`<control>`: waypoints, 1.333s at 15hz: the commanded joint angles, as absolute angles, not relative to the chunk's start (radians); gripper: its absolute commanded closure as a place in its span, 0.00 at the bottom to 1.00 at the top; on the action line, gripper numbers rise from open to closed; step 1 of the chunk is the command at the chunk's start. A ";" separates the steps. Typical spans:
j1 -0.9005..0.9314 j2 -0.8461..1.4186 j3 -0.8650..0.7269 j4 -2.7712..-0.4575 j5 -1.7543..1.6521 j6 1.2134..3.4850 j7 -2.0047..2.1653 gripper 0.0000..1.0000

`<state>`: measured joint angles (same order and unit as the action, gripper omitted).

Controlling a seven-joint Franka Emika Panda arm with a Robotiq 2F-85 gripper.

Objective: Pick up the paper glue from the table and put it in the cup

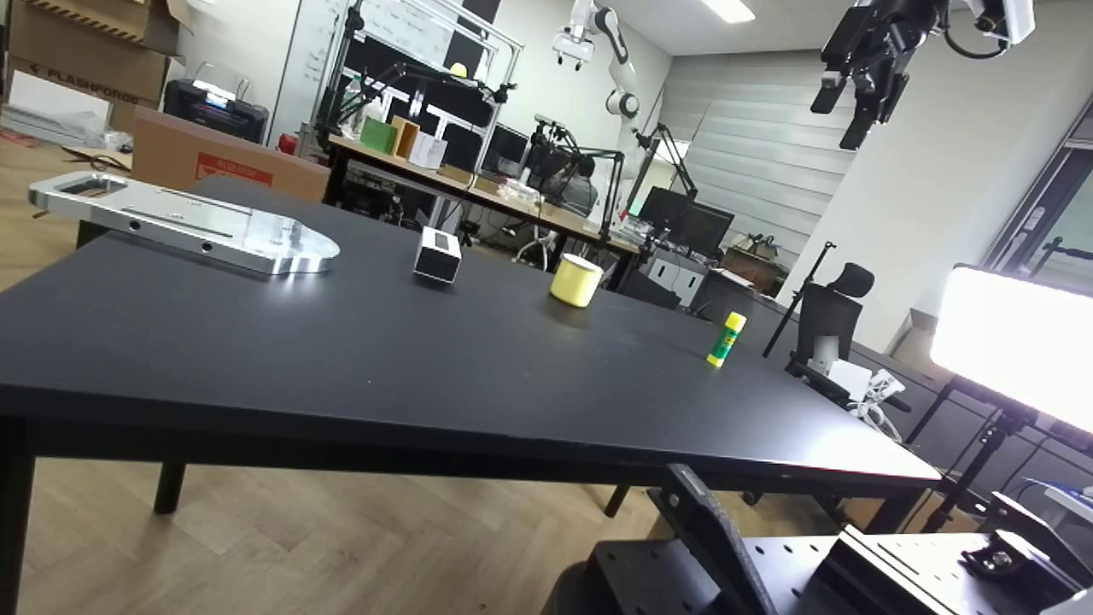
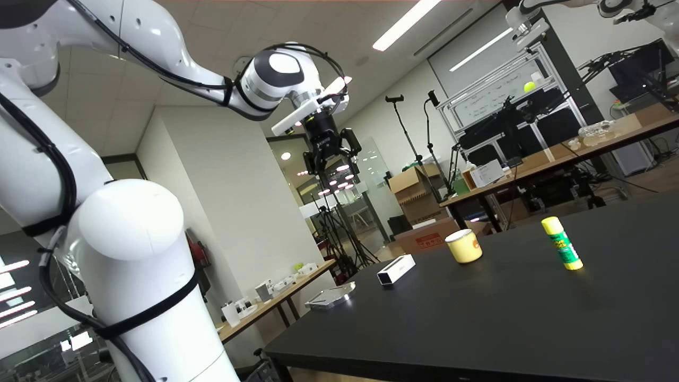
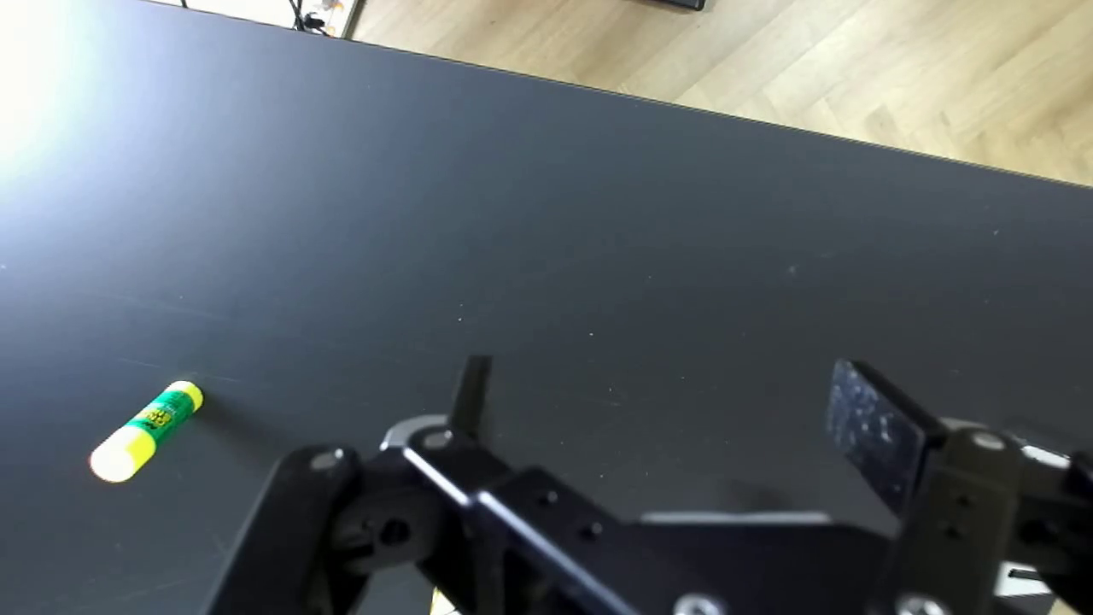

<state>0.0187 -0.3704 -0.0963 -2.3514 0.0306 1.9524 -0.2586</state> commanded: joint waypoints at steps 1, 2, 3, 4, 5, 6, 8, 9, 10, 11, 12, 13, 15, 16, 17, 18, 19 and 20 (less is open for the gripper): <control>0.012 -0.370 -0.090 -2.350 0.033 1.950 -0.260 0.00; 0.012 -0.370 -0.090 -2.350 0.033 1.950 -0.260 0.00; 0.012 -0.370 -0.090 -2.350 0.033 1.950 -0.260 0.00; 0.012 -0.370 -0.090 -2.350 0.033 1.950 -0.260 0.00; 0.012 -0.370 -0.090 -2.350 0.033 1.950 -0.260 0.00; 0.012 -0.370 -0.090 -2.350 0.033 1.950 -0.260 0.00; 0.012 -0.370 -0.090 -2.350 0.033 1.950 -0.260 0.00; 0.012 -0.370 -0.090 -2.350 0.033 1.950 -0.260 0.00; 0.012 -0.370 -0.090 -2.350 0.033 1.950 -0.260 0.00; 0.012 -0.370 -0.090 -2.350 0.033 1.950 -0.260 0.00; 0.012 -0.370 -0.090 -2.350 0.033 1.950 -0.260 0.00; 0.012 -0.370 -0.090 -2.350 0.033 1.950 -0.260 0.00; 0.012 -0.363 -0.090 -2.345 0.041 1.962 -0.252 0.00; 0.013 -0.337 -0.093 -2.327 0.026 1.970 -0.280 0.00; 0.010 -0.318 -0.097 -2.314 0.024 1.986 -0.284 0.00; 0.001 -0.286 -0.098 -2.295 0.002 2.019 -0.286 0.00; -0.005 -0.262 -0.101 -2.281 -0.013 2.049 -0.290 0.00; -0.014 -0.225 -0.108 -2.260 -0.024 2.084 -0.303 0.00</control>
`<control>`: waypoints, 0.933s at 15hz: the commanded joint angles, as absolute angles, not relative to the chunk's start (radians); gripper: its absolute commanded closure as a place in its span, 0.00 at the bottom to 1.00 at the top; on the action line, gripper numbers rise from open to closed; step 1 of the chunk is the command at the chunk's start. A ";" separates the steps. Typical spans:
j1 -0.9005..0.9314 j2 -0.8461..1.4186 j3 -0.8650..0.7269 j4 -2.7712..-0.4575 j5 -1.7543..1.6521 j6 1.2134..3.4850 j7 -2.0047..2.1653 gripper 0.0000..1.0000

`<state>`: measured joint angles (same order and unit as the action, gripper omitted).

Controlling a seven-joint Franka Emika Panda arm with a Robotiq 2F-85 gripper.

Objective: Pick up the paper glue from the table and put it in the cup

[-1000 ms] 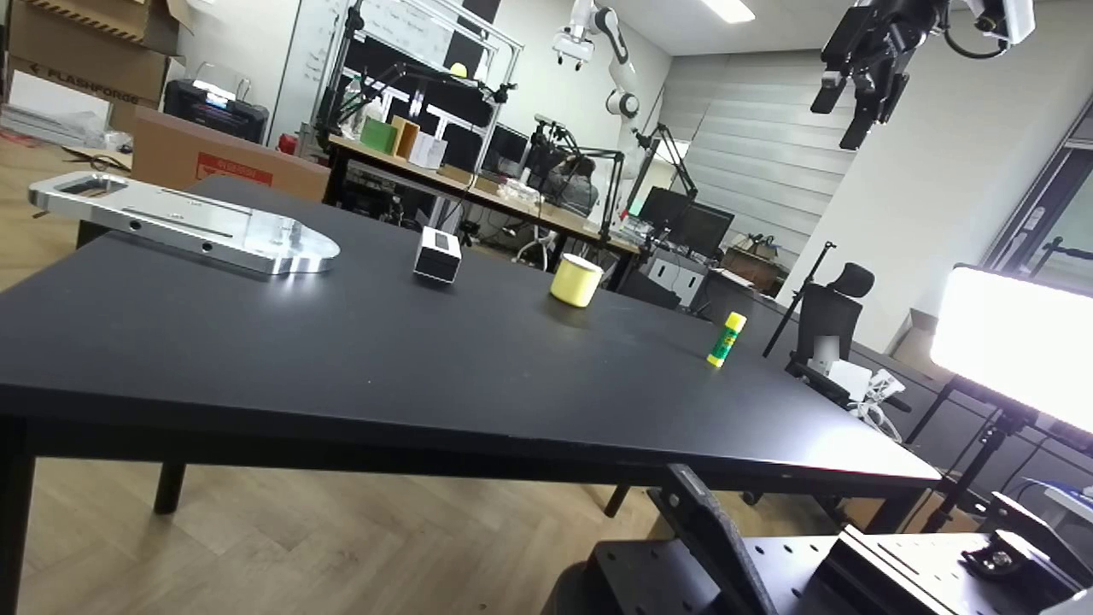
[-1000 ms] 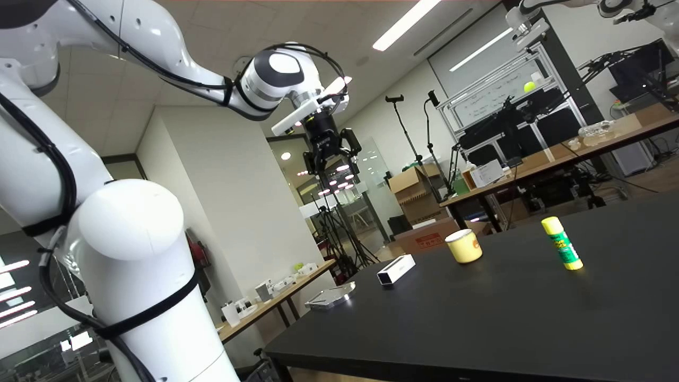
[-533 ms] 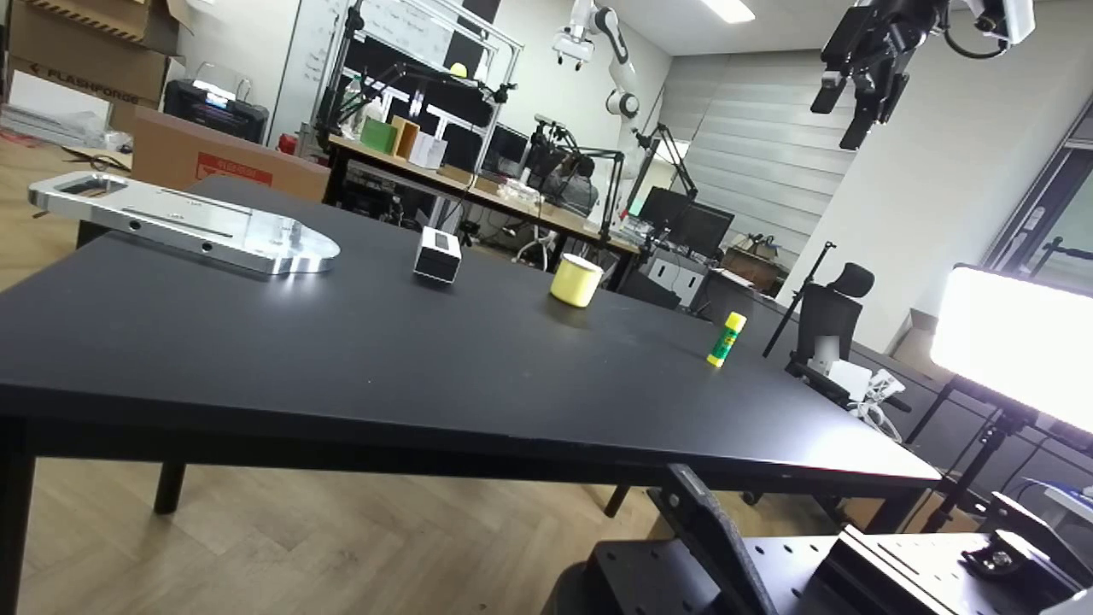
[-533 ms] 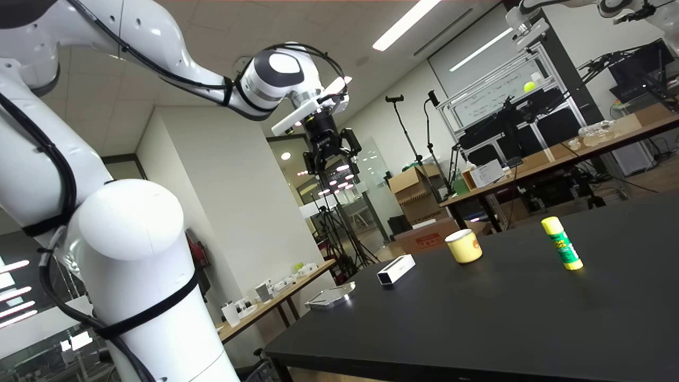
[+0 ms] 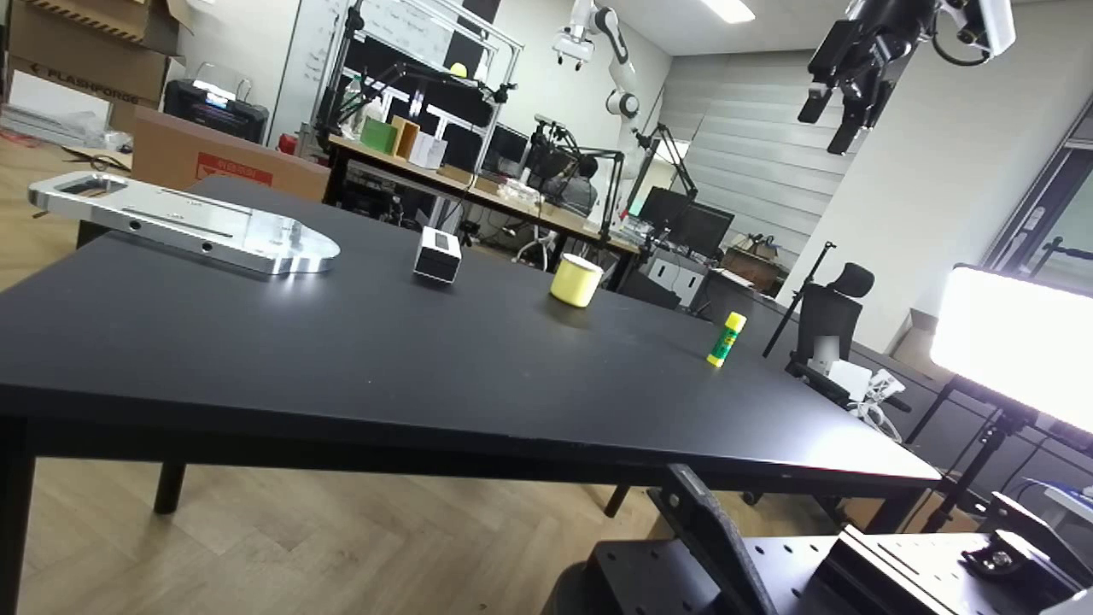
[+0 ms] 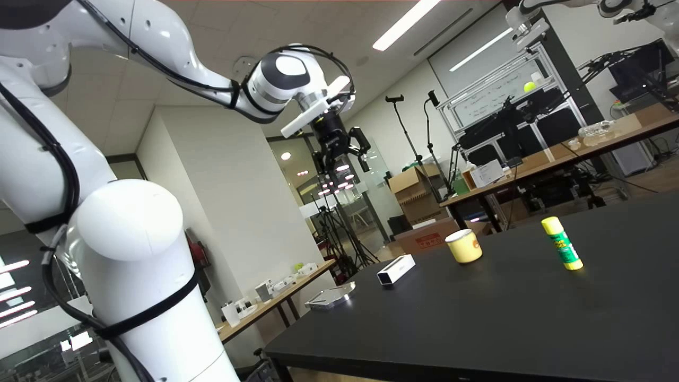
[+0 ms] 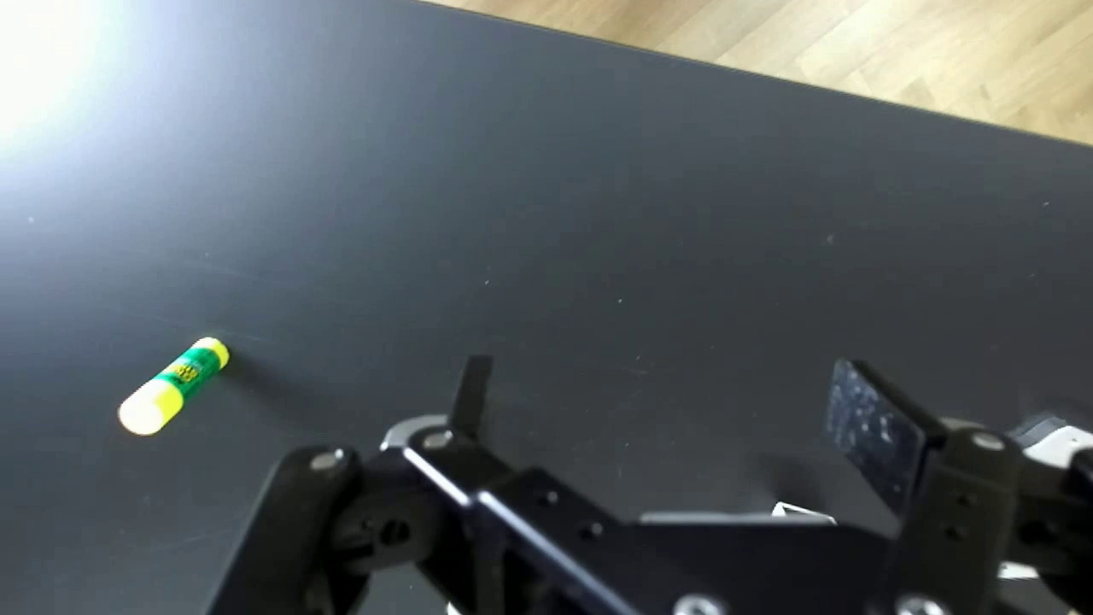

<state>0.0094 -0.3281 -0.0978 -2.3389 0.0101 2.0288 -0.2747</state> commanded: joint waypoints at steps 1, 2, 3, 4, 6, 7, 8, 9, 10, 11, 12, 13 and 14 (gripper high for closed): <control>-0.023 -0.193 -0.111 -2.241 -0.043 2.112 -0.303 0.00; -0.034 -0.159 -0.115 -2.218 -0.057 2.137 -0.308 0.00; -0.048 -0.115 -0.122 -2.186 -0.074 2.159 -0.310 0.00; -0.062 -0.071 -0.130 -2.152 -0.087 2.175 -0.312 0.00; -0.094 0.020 -0.149 -2.071 -0.096 2.199 -0.315 0.00; -0.112 0.068 -0.160 -2.027 -0.098 2.209 -0.314 0.00; -0.128 0.113 -0.167 -1.981 -0.094 2.215 -0.315 0.00; -0.144 0.158 -0.174 -1.933 -0.085 2.218 -0.316 0.00; -0.161 0.211 -0.180 -1.881 -0.072 2.223 -0.313 0.00; -0.178 0.262 -0.182 -1.829 -0.056 2.221 -0.312 0.00; -0.195 0.318 -0.183 -1.775 -0.044 2.214 -0.307 0.00; -0.209 0.365 -0.182 -1.725 -0.040 2.206 -0.294 0.00; -0.226 0.415 -0.175 -1.675 -0.024 2.194 -0.300 0.00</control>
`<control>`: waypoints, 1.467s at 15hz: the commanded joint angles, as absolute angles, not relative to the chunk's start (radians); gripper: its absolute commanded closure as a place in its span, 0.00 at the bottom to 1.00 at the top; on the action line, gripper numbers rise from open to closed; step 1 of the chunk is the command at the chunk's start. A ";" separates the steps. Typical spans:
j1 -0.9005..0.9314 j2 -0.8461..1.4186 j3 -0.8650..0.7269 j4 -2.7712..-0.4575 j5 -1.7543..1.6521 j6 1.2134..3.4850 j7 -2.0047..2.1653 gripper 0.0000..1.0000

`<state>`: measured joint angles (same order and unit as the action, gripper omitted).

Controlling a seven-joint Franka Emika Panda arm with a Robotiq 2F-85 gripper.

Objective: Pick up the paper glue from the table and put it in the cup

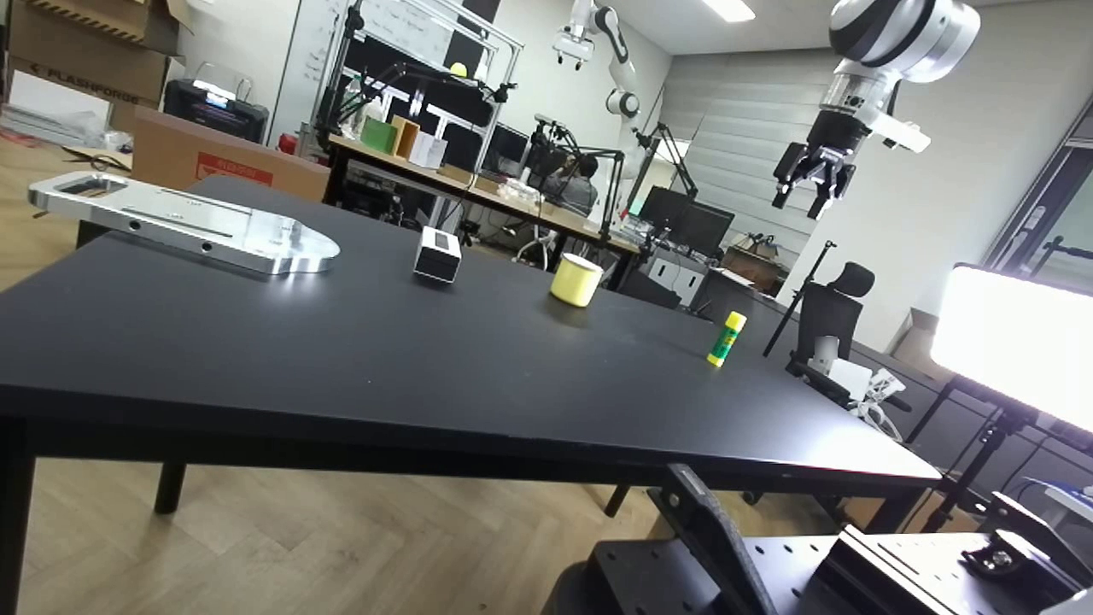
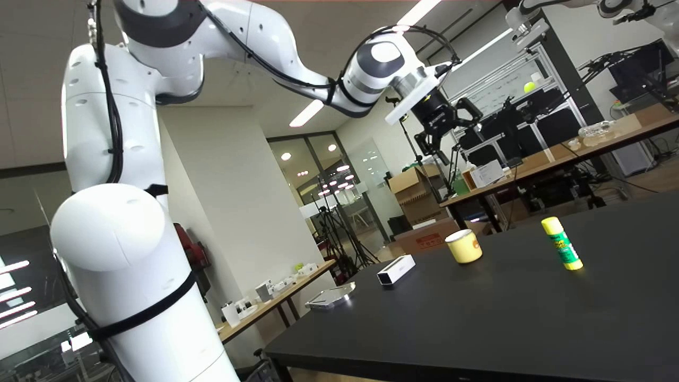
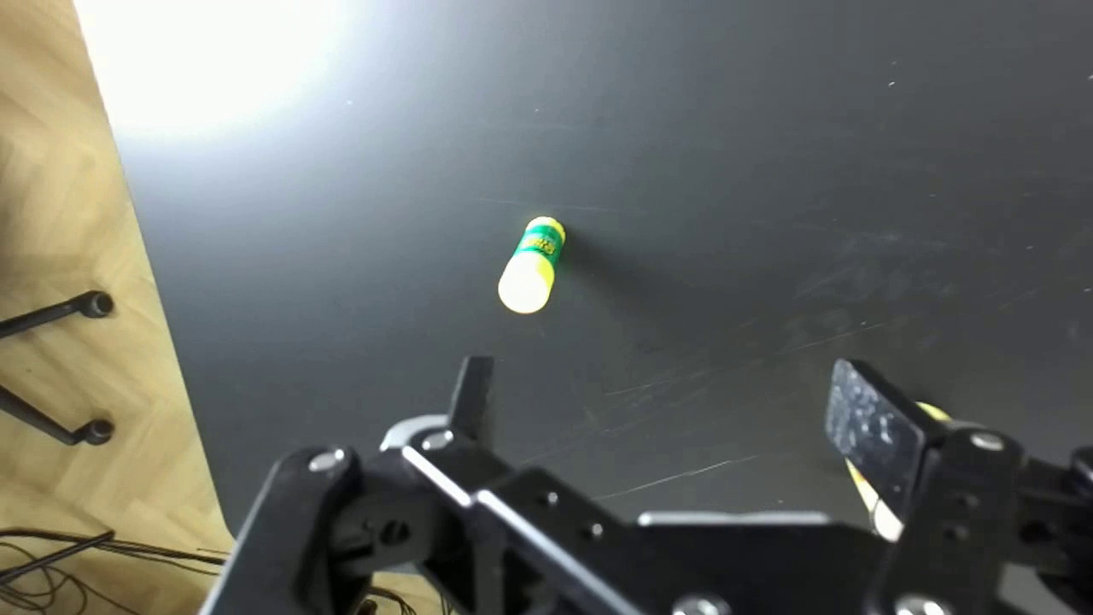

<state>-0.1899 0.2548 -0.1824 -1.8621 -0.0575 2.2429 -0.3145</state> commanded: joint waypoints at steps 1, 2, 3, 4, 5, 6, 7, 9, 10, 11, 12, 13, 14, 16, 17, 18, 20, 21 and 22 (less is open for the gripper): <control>-0.241 0.456 -0.168 -1.631 -0.010 2.177 -0.304 0.00; -0.258 0.498 -0.162 -1.599 0.004 2.187 -0.309 0.00; -0.269 0.533 -0.155 -1.565 0.014 2.189 -0.312 0.00; -0.284 0.570 -0.147 -1.540 0.027 2.205 -0.318 0.00; -0.293 0.604 -0.141 -1.512 0.037 2.208 -0.310 0.00; -0.303 0.636 -0.135 -1.484 0.046 2.210 -0.306 0.00; -0.312 0.670 -0.130 -1.453 0.054 2.210 -0.301 0.00; -0.323 0.721 -0.122 -1.402 0.064 2.201 -0.294 0.00; -0.327 0.742 -0.119 -1.385 0.066 2.200 -0.290 0.00; -0.330 0.758 -0.116 -1.372 0.067 2.201 -0.290 0.00; -0.331 0.773 -0.115 -1.364 0.065 2.204 -0.289 0.00; -0.332 0.785 -0.115 -1.359 0.064 2.203 -0.285 0.00; -0.333 0.794 -0.113 -1.356 0.064 2.202 -0.285 0.00; -0.332 0.807 -0.113 -1.368 0.060 2.224 -0.280 0.00; -0.332 0.813 -0.113 -1.373 0.060 2.231 -0.278 0.00; -0.332 0.821 -0.114 -1.377 0.060 2.243 -0.275 0.00; -0.334 0.838 -0.114 -1.376 0.061 2.251 -0.269 0.00; -0.335 0.845 -0.113 -1.376 0.063 2.252 -0.265 0.00; -0.336 0.853 -0.114 -1.378 0.063 2.259 -0.262 0.00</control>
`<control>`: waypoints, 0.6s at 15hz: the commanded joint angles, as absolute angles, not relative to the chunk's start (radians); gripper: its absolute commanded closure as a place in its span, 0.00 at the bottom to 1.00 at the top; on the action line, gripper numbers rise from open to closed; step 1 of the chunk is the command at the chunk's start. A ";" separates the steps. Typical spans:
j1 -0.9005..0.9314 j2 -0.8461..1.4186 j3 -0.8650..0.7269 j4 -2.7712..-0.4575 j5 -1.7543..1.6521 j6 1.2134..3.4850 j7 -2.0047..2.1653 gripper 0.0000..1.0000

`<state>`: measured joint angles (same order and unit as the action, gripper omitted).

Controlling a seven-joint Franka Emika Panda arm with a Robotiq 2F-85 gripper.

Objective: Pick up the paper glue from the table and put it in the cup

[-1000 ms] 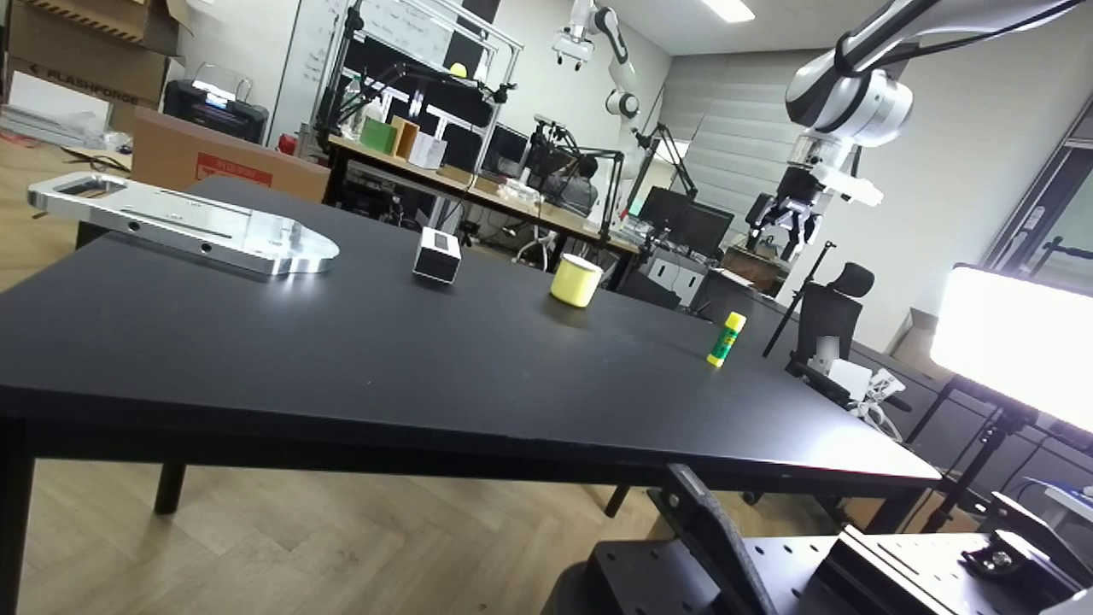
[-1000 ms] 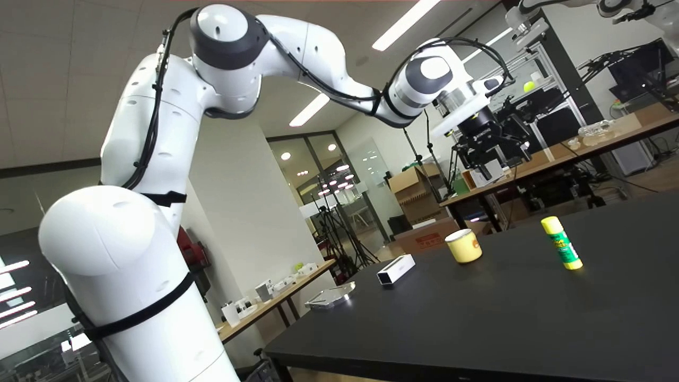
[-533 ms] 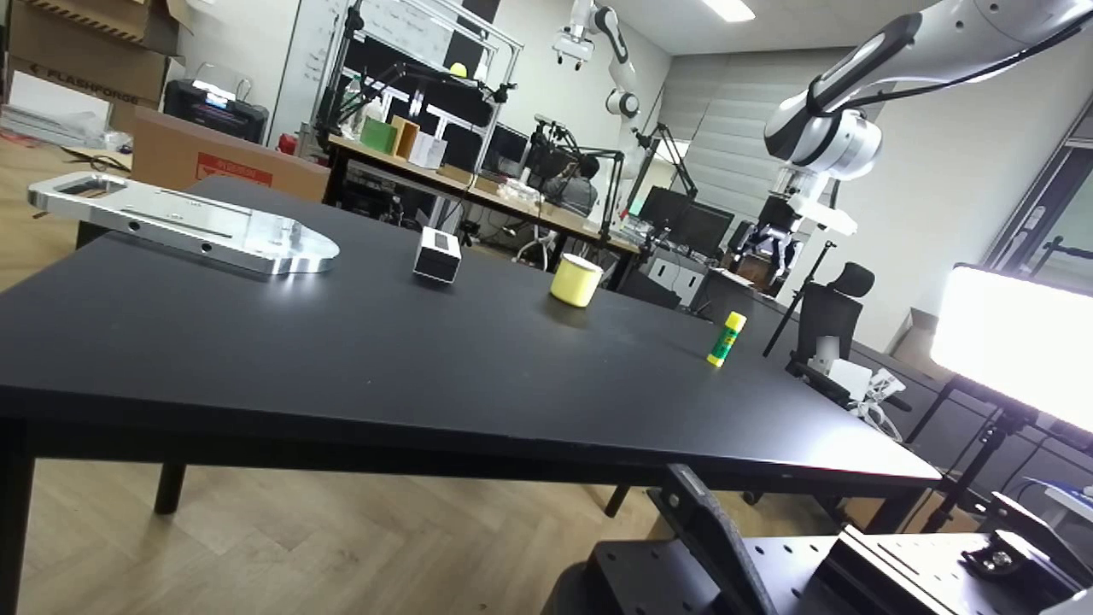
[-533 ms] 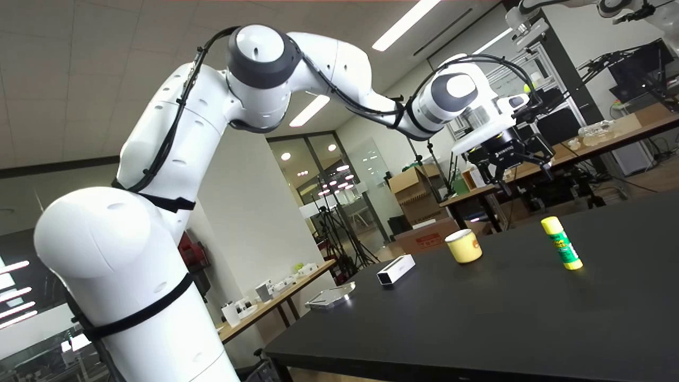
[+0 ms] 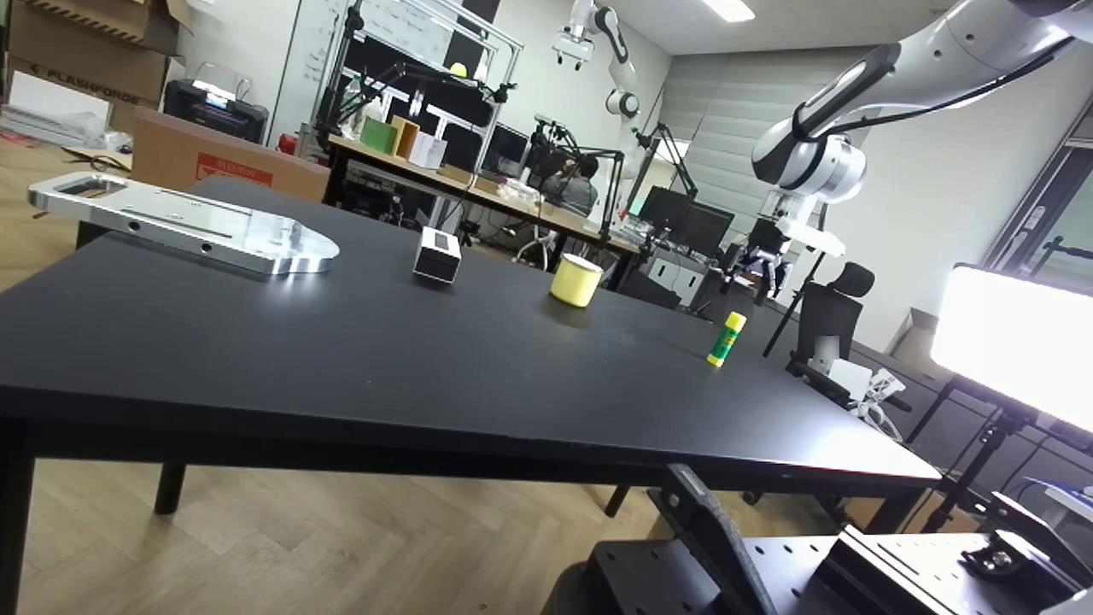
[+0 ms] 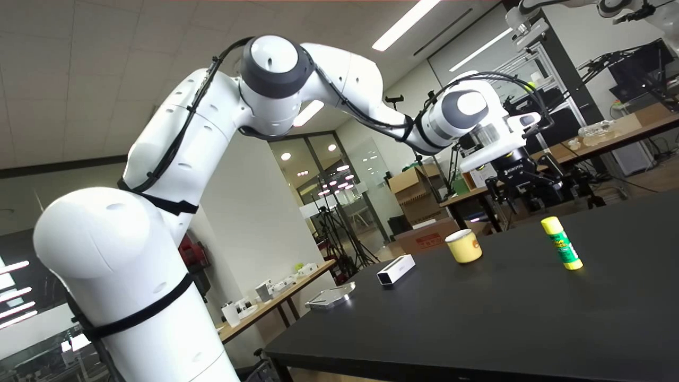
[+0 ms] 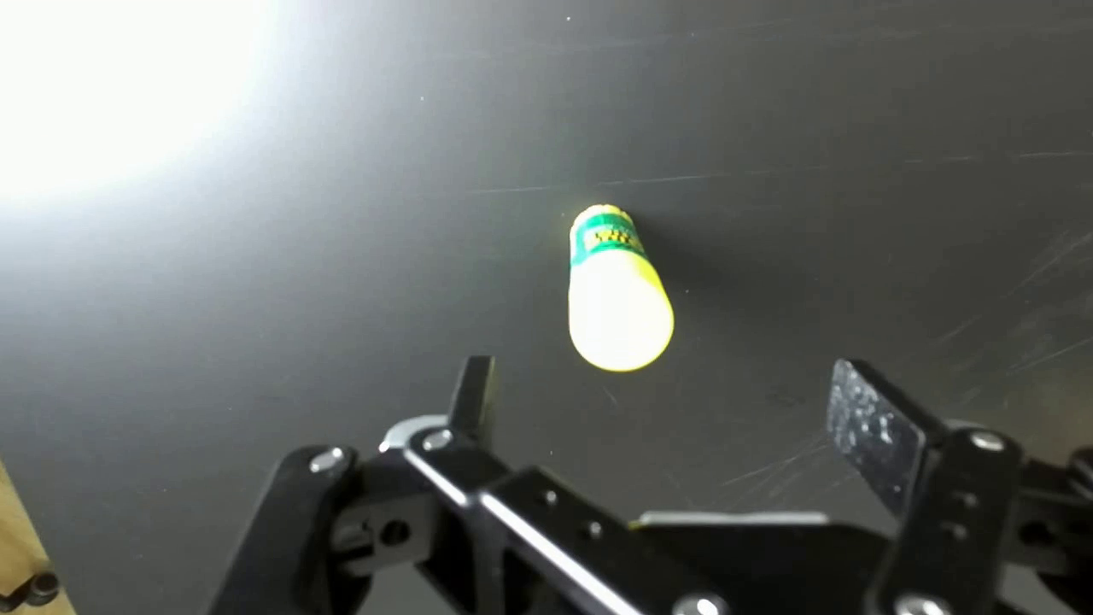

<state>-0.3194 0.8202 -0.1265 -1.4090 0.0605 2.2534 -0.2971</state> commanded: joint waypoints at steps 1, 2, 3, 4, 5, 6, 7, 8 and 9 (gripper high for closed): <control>-0.336 0.861 -0.115 -1.379 0.060 2.265 -0.260 0.00; -0.337 0.870 -0.115 -1.380 0.059 2.266 -0.258 0.00; -0.337 0.876 -0.116 -1.382 0.058 2.268 -0.256 0.00; -0.338 0.883 -0.116 -1.382 0.058 2.270 -0.255 0.00; -0.338 0.888 -0.116 -1.382 0.058 2.272 -0.253 0.00; -0.338 0.894 -0.116 -1.380 0.057 2.273 -0.252 0.00; -0.339 0.898 -0.116 -1.379 0.057 2.275 -0.252 0.00; -0.340 0.902 -0.115 -1.378 0.059 2.279 -0.250 0.25; -0.339 0.903 -0.117 -1.380 0.057 2.289 -0.246 0.26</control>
<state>-0.3265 0.8849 -0.1265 -1.4091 0.0604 2.2821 -0.2815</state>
